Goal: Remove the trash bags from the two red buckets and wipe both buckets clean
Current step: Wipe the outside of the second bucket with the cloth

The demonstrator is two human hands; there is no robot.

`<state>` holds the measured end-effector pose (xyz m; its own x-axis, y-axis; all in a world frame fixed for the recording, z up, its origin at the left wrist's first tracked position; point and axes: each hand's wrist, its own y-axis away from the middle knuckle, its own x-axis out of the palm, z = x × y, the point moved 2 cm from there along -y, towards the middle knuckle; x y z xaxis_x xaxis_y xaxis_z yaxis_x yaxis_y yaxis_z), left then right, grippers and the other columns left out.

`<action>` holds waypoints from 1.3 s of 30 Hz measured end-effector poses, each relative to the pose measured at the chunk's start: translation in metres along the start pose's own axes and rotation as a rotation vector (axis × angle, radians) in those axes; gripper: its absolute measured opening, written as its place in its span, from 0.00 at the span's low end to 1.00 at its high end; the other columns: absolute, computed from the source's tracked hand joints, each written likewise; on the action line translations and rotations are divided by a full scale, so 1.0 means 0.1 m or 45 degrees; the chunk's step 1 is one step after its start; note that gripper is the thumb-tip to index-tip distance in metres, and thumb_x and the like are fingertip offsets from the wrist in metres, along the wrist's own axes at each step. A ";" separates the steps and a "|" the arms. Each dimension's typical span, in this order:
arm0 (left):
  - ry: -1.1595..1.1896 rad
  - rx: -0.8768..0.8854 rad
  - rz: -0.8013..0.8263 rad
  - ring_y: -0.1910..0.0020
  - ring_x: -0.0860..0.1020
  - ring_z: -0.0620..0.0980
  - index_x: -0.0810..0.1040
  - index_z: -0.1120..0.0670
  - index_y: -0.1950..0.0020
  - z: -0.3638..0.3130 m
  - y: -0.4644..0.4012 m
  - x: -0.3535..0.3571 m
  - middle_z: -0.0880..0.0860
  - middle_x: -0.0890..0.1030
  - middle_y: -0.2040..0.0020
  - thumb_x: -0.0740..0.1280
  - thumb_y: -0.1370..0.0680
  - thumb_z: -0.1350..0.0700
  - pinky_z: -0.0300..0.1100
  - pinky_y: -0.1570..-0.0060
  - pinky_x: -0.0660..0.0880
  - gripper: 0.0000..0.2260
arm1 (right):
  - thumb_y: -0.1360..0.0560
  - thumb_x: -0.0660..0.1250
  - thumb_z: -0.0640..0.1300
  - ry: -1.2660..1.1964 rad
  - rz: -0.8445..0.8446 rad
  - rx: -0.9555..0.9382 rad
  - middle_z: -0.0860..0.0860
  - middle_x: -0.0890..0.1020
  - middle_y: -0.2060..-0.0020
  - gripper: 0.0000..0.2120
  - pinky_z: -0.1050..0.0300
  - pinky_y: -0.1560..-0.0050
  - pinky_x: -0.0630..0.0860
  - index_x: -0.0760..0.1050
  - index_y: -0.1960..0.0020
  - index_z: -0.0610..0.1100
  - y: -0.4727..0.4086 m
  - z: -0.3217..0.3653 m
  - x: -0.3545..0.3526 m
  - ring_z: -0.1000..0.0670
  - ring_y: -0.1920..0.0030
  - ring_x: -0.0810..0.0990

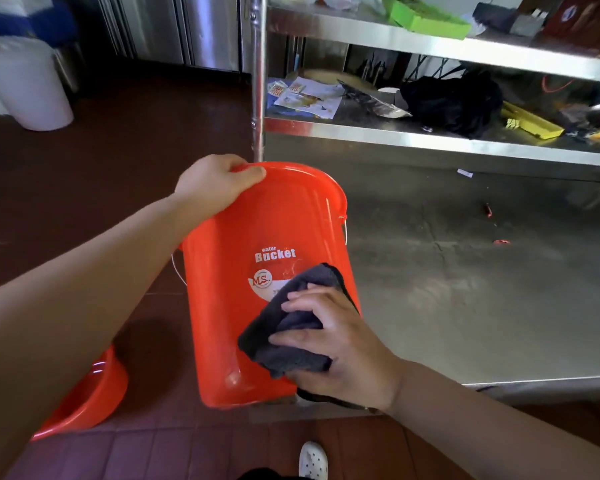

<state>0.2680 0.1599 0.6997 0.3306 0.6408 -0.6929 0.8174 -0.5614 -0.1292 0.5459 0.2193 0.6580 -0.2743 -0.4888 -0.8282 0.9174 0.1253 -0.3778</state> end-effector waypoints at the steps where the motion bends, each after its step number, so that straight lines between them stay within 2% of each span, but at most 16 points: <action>1: -0.045 -0.074 0.004 0.62 0.76 0.44 0.79 0.45 0.55 -0.05 0.00 0.02 0.43 0.79 0.61 0.62 0.31 0.32 0.41 0.59 0.71 0.19 | 0.31 0.74 0.48 0.017 0.018 -0.016 0.44 0.76 0.41 0.15 0.44 0.33 0.65 0.82 0.45 0.46 -0.01 0.00 0.00 0.44 0.34 0.70; 4: 0.035 -0.218 -0.013 0.62 0.77 0.44 0.80 0.48 0.60 -0.07 -0.03 0.04 0.44 0.79 0.63 0.62 0.35 0.27 0.43 0.59 0.75 0.26 | 0.31 0.75 0.47 0.036 0.018 -0.094 0.43 0.77 0.42 0.15 0.46 0.33 0.64 0.82 0.46 0.44 -0.14 -0.06 -0.03 0.44 0.36 0.71; 7: 0.235 -0.238 0.004 0.62 0.80 0.47 0.81 0.49 0.63 -0.14 -0.01 0.08 0.46 0.82 0.65 0.64 0.41 0.26 0.45 0.57 0.77 0.28 | 0.32 0.75 0.46 0.076 -0.089 -0.097 0.42 0.78 0.45 0.15 0.50 0.35 0.66 0.82 0.47 0.43 -0.46 -0.20 -0.13 0.45 0.41 0.73; 10: 0.388 -0.230 0.088 0.71 0.75 0.48 0.80 0.47 0.72 -0.25 0.02 0.17 0.45 0.76 0.76 0.67 0.45 0.26 0.43 0.65 0.71 0.24 | 0.32 0.74 0.47 0.121 -0.177 0.080 0.45 0.77 0.45 0.14 0.56 0.36 0.64 0.83 0.47 0.46 -0.88 -0.43 -0.36 0.47 0.42 0.72; 12: 0.483 -0.266 0.115 0.72 0.73 0.50 0.79 0.47 0.74 -0.25 0.03 0.24 0.46 0.74 0.79 0.69 0.45 0.27 0.43 0.65 0.70 0.23 | 0.31 0.74 0.46 0.136 -0.220 0.201 0.47 0.76 0.46 0.13 0.56 0.37 0.64 0.83 0.47 0.47 -1.07 -0.62 -0.52 0.48 0.43 0.71; 15: 0.565 -0.341 0.073 0.64 0.80 0.55 0.82 0.49 0.69 -0.17 0.04 0.32 0.52 0.82 0.70 0.69 0.46 0.27 0.49 0.58 0.78 0.25 | 0.30 0.73 0.47 0.130 -0.178 0.282 0.48 0.74 0.44 0.13 0.56 0.36 0.63 0.82 0.45 0.49 -1.17 -0.74 -0.56 0.49 0.41 0.69; 18: 0.645 -0.337 0.074 0.57 0.83 0.59 0.83 0.50 0.65 -0.13 0.04 0.34 0.58 0.84 0.62 0.71 0.44 0.29 0.56 0.50 0.79 0.25 | 0.30 0.73 0.49 0.111 -0.152 0.304 0.49 0.73 0.42 0.14 0.56 0.35 0.61 0.82 0.45 0.49 -1.08 -0.68 -0.47 0.50 0.39 0.68; 22: 0.705 -0.289 0.090 0.62 0.78 0.53 0.81 0.54 0.65 -0.04 0.02 0.31 0.54 0.81 0.65 0.72 0.33 0.38 0.48 0.57 0.77 0.19 | 0.31 0.74 0.48 0.052 -0.094 0.268 0.48 0.74 0.40 0.15 0.55 0.33 0.62 0.82 0.45 0.47 -0.65 -0.46 -0.40 0.50 0.36 0.69; 26: 0.640 -0.168 0.046 0.64 0.77 0.45 0.81 0.49 0.63 0.04 0.09 0.31 0.47 0.80 0.65 0.68 0.26 0.41 0.41 0.61 0.74 0.14 | 0.32 0.75 0.47 0.012 -0.018 0.208 0.45 0.75 0.39 0.15 0.44 0.33 0.66 0.82 0.47 0.43 -0.03 -0.24 -0.35 0.46 0.36 0.71; 28: 0.627 -0.107 0.011 0.61 0.78 0.41 0.81 0.46 0.61 0.03 0.12 0.32 0.44 0.81 0.62 0.67 0.25 0.43 0.37 0.60 0.74 0.10 | 0.32 0.75 0.46 0.004 -0.014 0.173 0.44 0.75 0.39 0.16 0.41 0.33 0.65 0.82 0.46 0.42 0.23 -0.18 -0.33 0.45 0.34 0.70; 31: 0.556 -0.012 -0.014 0.53 0.79 0.44 0.82 0.45 0.50 -0.12 0.10 0.33 0.45 0.82 0.53 0.64 0.23 0.51 0.38 0.51 0.75 0.07 | 0.31 0.74 0.46 -0.019 -0.013 0.176 0.44 0.74 0.39 0.15 0.41 0.32 0.64 0.82 0.45 0.43 0.42 -0.15 -0.33 0.46 0.32 0.68; 33: 0.479 0.026 0.044 0.56 0.78 0.45 0.81 0.41 0.49 -0.28 0.04 0.36 0.48 0.82 0.51 0.63 0.23 0.53 0.36 0.56 0.73 0.10 | 0.31 0.74 0.46 -0.027 -0.015 0.184 0.44 0.74 0.39 0.15 0.41 0.32 0.64 0.82 0.45 0.43 0.43 -0.15 -0.32 0.46 0.32 0.68; 35: 0.424 -0.059 0.151 0.52 0.78 0.47 0.80 0.41 0.49 -0.37 -0.02 0.41 0.48 0.82 0.48 0.64 0.25 0.46 0.38 0.50 0.74 0.08 | 0.31 0.75 0.46 -0.008 -0.009 0.171 0.44 0.74 0.40 0.15 0.42 0.32 0.64 0.82 0.46 0.44 0.39 -0.17 -0.30 0.45 0.32 0.68; 37: 0.392 -0.180 0.235 0.46 0.77 0.50 0.80 0.43 0.45 -0.39 -0.04 0.44 0.48 0.80 0.45 0.63 0.28 0.37 0.46 0.41 0.73 0.16 | 0.32 0.76 0.46 0.014 -0.012 0.144 0.44 0.75 0.40 0.15 0.43 0.33 0.65 0.83 0.47 0.44 0.31 -0.22 -0.30 0.44 0.34 0.70; 39: 0.404 -0.210 0.239 0.44 0.77 0.51 0.79 0.44 0.44 -0.39 -0.06 0.45 0.49 0.80 0.44 0.63 0.28 0.35 0.51 0.38 0.72 0.19 | 0.33 0.76 0.45 0.006 -0.071 0.140 0.44 0.75 0.42 0.15 0.47 0.34 0.67 0.83 0.48 0.43 0.14 -0.31 -0.34 0.46 0.36 0.71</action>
<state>0.2963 0.2127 0.6974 0.5894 0.6796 -0.4367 0.7852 -0.6090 0.1121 0.5593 0.2641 0.6676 -0.3268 -0.4881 -0.8093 0.9267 0.0026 -0.3758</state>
